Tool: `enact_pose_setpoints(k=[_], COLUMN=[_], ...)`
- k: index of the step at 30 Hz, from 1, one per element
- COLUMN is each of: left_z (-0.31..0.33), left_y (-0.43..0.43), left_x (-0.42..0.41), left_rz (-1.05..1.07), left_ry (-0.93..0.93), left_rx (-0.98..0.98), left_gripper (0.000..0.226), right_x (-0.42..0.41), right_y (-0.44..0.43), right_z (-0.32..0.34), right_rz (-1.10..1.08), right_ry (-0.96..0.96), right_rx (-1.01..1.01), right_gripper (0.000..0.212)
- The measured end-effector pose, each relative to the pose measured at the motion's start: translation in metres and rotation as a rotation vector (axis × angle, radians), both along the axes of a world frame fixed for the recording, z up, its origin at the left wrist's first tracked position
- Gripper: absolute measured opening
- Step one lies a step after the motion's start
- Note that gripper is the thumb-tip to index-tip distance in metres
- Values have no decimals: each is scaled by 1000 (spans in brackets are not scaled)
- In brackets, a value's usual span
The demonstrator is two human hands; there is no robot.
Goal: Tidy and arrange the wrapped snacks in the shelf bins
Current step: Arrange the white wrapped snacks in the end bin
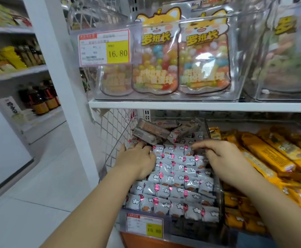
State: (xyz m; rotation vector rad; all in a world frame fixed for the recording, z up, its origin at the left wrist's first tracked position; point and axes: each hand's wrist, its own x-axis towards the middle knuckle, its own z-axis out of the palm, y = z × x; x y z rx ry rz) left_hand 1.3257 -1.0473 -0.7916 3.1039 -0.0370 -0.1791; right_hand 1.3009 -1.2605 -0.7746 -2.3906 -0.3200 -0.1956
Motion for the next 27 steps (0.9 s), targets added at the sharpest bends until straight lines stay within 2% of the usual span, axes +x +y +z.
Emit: enact_pose_setpoints(k=[2,4,6,8,10,13,17,27], left_z=[6,12,14,11,4,-8,-13,-6], left_y=[-7,-18,-31,-47,-62,-76,-77,-73], left_x=[-1,-7,-10,-8,-4,-1,-3,-16], left_rz=[26,29,-50,-217,-351,-388,-378,-332], left_ry=[-57,-250,-407,-366,-206,-80,-86,-36], left_rx=[78,117,5,-197,-304,-189,-53,-66], left_gripper=[46,42,33,30,39,51,53,52], right_x=[-2,-5,-6,-7,-8,-11,-10,-16], right_y=[-3,-6,-11,-16,-19,-20,-22,-28], right_z=[0,3,7,7,5,-1,-2,-6], right_rz=[4,-27,-76,-90,-62,10,14,65], right_ry=[-26,-95,-152,-197,-218,-155,-129,-145], right_rx=[27,16,-45,-162,-262,-303,-280,-264], right_gripper=[45,46,43,34,27,28,30,32])
